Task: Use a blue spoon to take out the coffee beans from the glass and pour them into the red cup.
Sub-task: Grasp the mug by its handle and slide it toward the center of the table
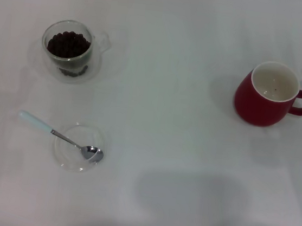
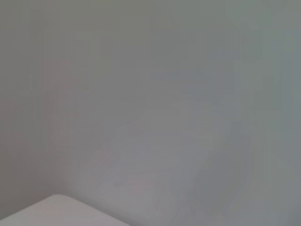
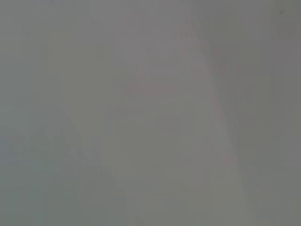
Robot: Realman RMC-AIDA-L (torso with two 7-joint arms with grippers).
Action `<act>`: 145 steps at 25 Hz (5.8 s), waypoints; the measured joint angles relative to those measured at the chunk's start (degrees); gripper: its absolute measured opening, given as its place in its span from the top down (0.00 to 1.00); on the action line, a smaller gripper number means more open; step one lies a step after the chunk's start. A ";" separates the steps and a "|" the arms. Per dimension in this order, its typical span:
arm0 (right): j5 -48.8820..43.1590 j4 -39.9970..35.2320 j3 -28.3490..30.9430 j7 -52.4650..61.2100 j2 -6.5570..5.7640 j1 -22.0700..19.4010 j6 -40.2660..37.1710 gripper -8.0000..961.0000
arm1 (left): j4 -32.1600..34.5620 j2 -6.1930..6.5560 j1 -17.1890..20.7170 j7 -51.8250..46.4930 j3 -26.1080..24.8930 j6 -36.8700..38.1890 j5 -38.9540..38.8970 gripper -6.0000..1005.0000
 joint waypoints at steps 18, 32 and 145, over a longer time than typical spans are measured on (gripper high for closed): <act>-0.49 0.44 -5.23 -3.21 0.25 -8.06 -10.26 0.23 | -0.25 0.03 0.92 -2.62 0.06 0.51 0.20 0.12; -0.53 -1.44 -14.81 -6.73 0.70 -12.70 -5.53 0.23 | -0.44 -0.15 -0.04 -3.07 0.22 0.15 0.44 0.12; -8.17 -8.76 -15.72 -8.55 0.34 3.09 13.49 0.79 | 1.59 0.11 -2.49 -7.01 -0.36 -0.12 -1.93 0.12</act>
